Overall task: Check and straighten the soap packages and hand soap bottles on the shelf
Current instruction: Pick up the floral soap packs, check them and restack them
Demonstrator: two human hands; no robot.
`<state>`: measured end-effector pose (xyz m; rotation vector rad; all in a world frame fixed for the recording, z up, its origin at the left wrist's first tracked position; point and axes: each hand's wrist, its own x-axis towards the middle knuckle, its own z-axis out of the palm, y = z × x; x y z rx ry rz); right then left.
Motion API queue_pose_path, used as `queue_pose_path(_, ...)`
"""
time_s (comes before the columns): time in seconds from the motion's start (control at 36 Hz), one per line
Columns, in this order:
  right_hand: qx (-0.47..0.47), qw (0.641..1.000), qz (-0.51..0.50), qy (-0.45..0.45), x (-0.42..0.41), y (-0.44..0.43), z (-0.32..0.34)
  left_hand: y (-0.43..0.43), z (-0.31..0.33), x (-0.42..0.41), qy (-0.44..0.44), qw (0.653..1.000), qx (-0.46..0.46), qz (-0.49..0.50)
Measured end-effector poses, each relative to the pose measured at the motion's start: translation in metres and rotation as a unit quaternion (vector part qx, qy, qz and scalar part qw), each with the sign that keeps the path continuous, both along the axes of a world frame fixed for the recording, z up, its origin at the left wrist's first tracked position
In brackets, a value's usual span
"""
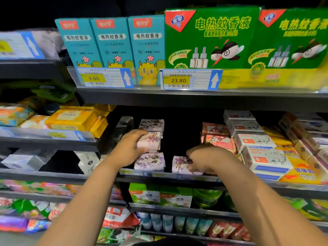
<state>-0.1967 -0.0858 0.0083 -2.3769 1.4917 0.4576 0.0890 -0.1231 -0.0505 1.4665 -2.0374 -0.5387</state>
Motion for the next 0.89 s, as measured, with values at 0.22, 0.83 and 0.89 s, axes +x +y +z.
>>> queue_pose_path(0.22,-0.012,1.000,0.004,0.004,0.002,-0.002,0.006,0.020,-0.002,-0.007,-0.023,0.996,-0.034,0.082)
queue_pose_path(0.83,-0.013,0.955,-0.127,-0.268,-0.023,0.003,0.020,0.049,0.004,-0.051,-0.031,0.986,-0.163,0.013)
queue_pose_path(0.89,-0.031,0.926,-0.159,-0.340,-0.030,0.007,0.016,0.050,0.007,-0.061,-0.003,0.988,-0.156,-0.004)
